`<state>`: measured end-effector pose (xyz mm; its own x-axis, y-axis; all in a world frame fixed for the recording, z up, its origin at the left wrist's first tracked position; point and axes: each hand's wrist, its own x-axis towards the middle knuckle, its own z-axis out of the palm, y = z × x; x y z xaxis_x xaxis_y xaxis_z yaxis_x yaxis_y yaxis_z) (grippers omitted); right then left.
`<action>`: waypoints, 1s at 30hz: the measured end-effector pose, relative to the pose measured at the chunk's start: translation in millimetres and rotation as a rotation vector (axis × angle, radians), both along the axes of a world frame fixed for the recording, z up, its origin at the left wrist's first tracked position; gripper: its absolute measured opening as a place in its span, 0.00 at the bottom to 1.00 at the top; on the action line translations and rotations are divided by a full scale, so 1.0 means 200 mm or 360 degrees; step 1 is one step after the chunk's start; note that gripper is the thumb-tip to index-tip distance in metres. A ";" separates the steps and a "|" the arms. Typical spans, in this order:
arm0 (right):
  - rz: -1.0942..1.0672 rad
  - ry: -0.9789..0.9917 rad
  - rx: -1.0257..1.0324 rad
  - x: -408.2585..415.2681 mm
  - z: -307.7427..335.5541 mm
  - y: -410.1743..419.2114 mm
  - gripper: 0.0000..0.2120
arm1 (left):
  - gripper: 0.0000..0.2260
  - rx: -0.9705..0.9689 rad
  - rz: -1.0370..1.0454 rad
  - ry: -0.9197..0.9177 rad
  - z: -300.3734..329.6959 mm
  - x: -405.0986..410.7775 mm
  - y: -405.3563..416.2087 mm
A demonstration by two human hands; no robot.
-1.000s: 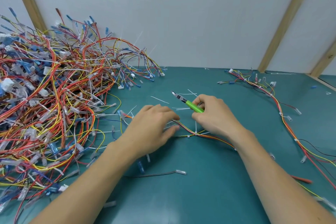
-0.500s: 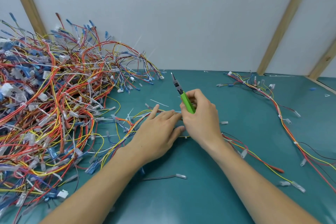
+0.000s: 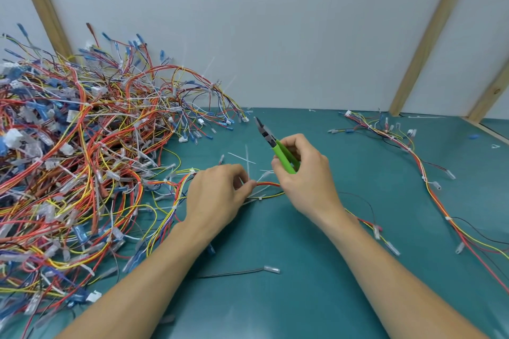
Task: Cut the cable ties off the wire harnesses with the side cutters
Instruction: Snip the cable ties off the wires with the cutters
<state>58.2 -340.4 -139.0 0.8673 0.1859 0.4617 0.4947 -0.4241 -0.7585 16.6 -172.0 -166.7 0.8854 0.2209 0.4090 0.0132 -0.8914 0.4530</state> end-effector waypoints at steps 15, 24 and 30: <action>0.0177 0.0210 -0.0990 0.14 0.03 -0.24 0.20 | 0.06 -0.0555 -0.0012 0.0103 -0.01 0.02 0.07; 0.0114 0.0032 -0.1102 0.11 0.03 -0.20 0.22 | 0.05 -0.0443 -0.0058 0.0011 -0.01 0.02 0.06; 0.0007 -0.0152 -0.1076 0.12 0.09 -0.24 0.19 | 0.06 -0.0220 -0.0159 -0.0067 -0.01 0.01 0.04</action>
